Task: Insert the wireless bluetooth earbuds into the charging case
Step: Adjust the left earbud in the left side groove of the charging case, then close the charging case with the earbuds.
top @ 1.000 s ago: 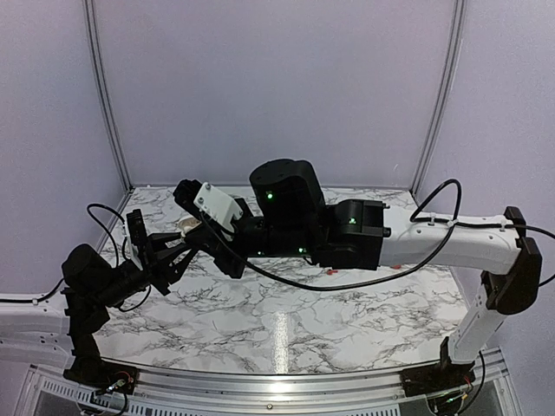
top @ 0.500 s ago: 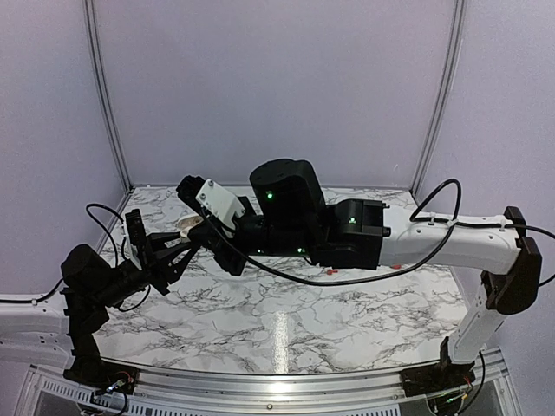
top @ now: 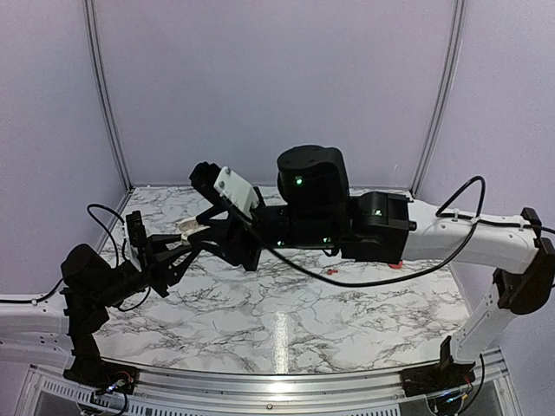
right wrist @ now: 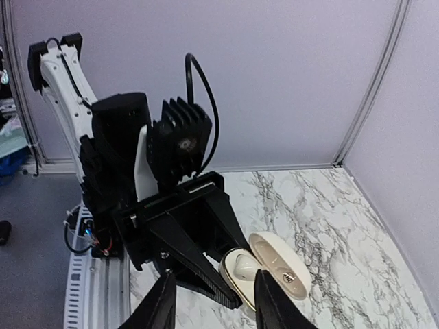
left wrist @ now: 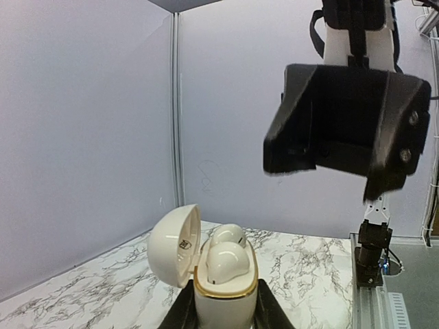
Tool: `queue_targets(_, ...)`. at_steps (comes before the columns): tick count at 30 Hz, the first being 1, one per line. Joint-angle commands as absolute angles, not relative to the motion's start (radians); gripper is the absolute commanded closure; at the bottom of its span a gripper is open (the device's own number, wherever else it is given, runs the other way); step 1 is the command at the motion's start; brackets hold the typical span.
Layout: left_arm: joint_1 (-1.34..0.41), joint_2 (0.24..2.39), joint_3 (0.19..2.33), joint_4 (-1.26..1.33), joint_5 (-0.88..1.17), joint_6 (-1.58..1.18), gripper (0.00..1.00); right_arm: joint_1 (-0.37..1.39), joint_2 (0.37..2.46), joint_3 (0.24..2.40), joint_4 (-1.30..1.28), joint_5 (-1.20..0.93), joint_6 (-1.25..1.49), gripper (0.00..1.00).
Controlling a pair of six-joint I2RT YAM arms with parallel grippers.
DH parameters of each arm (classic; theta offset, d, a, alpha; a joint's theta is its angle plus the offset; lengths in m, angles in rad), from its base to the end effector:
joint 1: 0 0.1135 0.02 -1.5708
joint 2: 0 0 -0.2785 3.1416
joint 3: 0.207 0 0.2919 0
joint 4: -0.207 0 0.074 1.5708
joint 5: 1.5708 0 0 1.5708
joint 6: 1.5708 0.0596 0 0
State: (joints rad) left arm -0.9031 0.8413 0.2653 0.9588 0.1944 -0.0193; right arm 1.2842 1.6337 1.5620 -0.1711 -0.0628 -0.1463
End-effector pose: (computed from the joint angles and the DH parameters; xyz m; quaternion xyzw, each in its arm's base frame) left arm 0.1331 -0.1874 0.2653 0.3109 0.4691 -0.4157 0.7145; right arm 0.1254 0.4388 0.3987 -0.5308 0.5816 0.3527 0.5056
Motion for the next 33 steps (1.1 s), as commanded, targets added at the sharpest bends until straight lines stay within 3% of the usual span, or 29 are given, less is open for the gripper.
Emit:
queue_targets(1,-0.904,0.818,0.298,0.957,0.289,-0.028,1.00,1.246,1.555,1.544,-0.157,-0.162,-0.159,0.50)
queue_targets(5,-0.904,0.816,0.316,0.936,0.363,-0.047,1.00,1.218,1.532,1.523,-0.200,-0.201,-0.178,0.38)
queue_targets(15,-0.904,0.827,0.352,0.911,0.453,-0.076,1.00,1.198,1.551,1.522,-0.262,-0.291,-0.201,0.35)
queue_targets(26,-0.904,0.827,0.357,0.905,0.458,-0.079,1.00,1.198,1.595,1.528,-0.269,-0.356,-0.198,0.35)
queue_targets(33,-0.904,0.834,0.365,0.898,0.416,-0.103,1.00,1.202,1.603,1.531,-0.291,-0.414,-0.220,0.48)
